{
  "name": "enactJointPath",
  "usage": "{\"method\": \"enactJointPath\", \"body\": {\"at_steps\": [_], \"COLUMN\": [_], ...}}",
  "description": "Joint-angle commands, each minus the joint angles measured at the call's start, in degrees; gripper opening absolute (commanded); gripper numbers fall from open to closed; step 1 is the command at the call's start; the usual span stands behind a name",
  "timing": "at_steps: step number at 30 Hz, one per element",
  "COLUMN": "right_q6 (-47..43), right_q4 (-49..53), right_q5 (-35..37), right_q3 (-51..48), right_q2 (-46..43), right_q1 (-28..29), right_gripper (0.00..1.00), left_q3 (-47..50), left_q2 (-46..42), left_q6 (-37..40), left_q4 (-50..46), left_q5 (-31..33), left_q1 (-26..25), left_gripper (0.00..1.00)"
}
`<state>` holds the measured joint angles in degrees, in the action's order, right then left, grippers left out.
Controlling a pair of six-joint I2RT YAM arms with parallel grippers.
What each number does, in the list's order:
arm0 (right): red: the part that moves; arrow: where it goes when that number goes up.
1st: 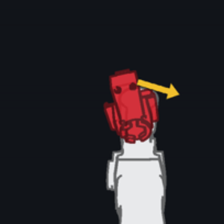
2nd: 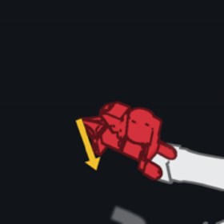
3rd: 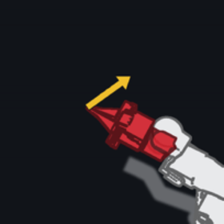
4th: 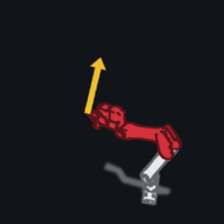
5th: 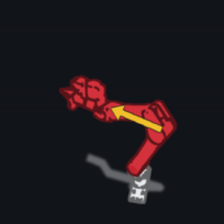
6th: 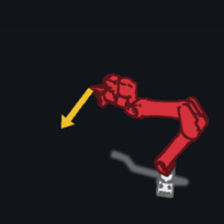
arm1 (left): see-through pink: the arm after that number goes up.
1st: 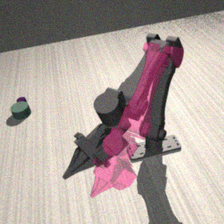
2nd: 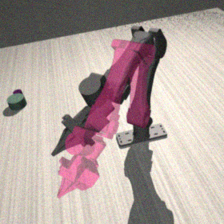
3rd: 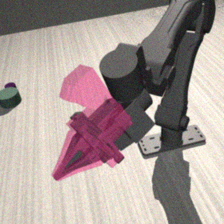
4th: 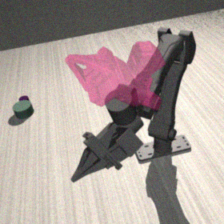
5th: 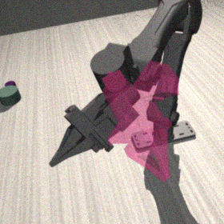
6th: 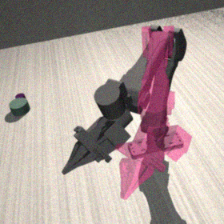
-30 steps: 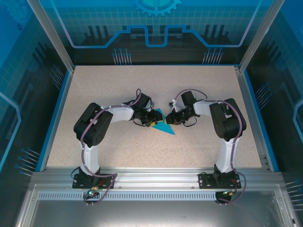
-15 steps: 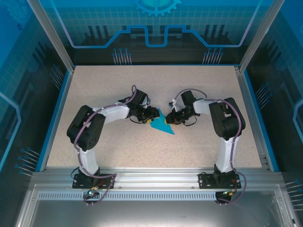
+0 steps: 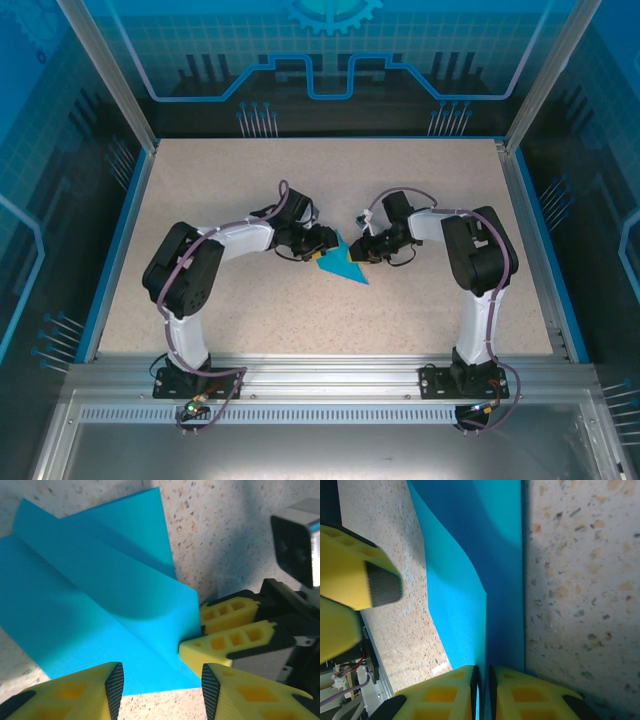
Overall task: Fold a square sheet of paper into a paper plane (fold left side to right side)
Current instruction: Fourth fold the wing at the center of the table.
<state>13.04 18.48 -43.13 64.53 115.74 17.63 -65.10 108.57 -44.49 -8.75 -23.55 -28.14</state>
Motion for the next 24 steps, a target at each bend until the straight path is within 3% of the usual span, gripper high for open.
{"method": "enactJointPath", "body": {"at_steps": [1, 11, 24], "right_q6": [-1.00, -0.97, -0.95], "right_q4": [1.12, 1.26, 2.38], "right_q5": [2.35, 1.90, 0.19], "right_q3": [0.21, 0.27, 1.56], "right_q2": [1.77, 0.92, -1.82], "right_q1": [0.13, 0.21, -0.50], "right_gripper": [0.17, 0.20, 0.31], "left_q3": [-1.80, -2.96, -3.72], "left_q2": [1.96, 5.83, 7.26], "left_q6": [-1.13, -1.30, -0.07], "left_q4": [1.34, -1.04, -5.31], "left_q5": [-2.03, -0.27, 2.48], "left_q1": [-0.53, -0.51, -0.64], "left_gripper": [0.49, 0.47, 0.42]}}
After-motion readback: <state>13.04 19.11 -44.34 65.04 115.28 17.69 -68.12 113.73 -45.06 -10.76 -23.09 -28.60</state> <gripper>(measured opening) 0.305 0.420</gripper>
